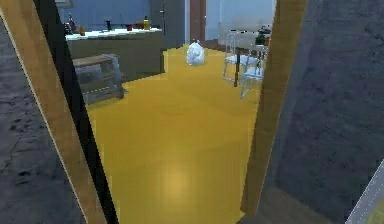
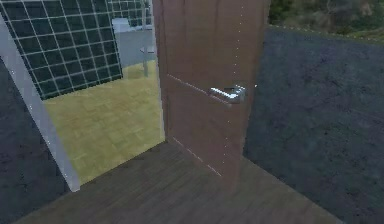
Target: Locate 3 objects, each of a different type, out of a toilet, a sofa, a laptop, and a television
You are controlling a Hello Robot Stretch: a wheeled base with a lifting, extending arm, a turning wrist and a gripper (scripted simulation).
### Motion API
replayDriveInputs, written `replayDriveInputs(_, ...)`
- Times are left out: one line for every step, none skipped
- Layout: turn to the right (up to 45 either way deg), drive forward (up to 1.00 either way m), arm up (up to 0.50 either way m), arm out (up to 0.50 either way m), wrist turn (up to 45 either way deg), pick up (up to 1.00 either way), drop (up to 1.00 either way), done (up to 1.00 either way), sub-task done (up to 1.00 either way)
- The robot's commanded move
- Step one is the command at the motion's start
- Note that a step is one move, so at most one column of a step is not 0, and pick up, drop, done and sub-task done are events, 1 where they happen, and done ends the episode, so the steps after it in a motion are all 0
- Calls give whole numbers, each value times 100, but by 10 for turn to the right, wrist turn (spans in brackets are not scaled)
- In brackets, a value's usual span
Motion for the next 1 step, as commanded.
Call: replayDriveInputs(240,0,0,0,0,0,0,0,0)
